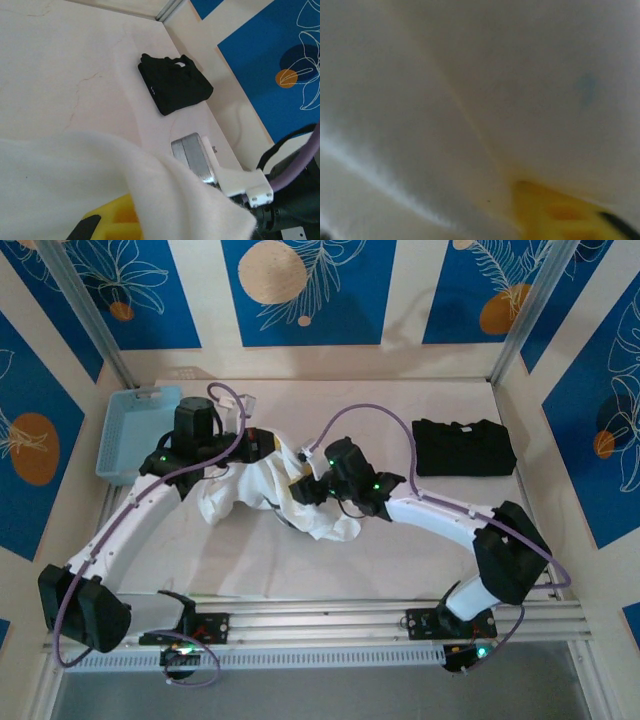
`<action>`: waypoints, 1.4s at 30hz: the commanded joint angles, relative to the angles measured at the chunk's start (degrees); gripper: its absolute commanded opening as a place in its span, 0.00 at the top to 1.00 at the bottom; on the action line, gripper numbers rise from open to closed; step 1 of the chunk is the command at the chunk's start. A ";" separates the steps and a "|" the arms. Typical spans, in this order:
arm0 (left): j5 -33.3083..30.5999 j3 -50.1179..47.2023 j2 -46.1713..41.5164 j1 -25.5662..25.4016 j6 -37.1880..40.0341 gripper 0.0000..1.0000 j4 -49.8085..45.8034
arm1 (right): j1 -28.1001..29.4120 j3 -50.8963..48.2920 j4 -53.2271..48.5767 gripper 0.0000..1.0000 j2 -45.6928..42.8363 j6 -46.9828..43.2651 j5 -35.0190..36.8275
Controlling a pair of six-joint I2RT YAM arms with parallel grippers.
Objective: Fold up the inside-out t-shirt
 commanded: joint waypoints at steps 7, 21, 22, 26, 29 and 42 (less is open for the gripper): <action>4.74 -1.26 0.21 1.07 0.36 1.00 3.32 | -8.16 -6.39 9.19 1.00 -11.35 4.85 -40.32; -13.12 -5.21 -4.29 -0.32 10.88 0.47 -6.00 | -10.85 -7.84 10.54 1.00 -14.71 5.56 -46.95; -17.42 -5.76 -5.60 -0.58 11.77 0.44 -7.60 | -10.85 -7.71 10.59 1.00 -14.31 5.38 -46.95; -29.14 -6.63 -10.52 -1.99 14.04 0.39 -15.37 | -11.18 -8.02 10.35 1.00 -13.03 5.18 -46.07; -25.89 -10.05 -14.05 -4.53 11.51 0.39 -15.62 | -11.48 -8.15 9.74 1.00 -12.92 5.03 -45.12; -19.28 -19.15 -7.84 -17.02 10.53 0.54 1.29 | -12.08 -6.78 8.25 1.00 -11.71 5.65 -43.81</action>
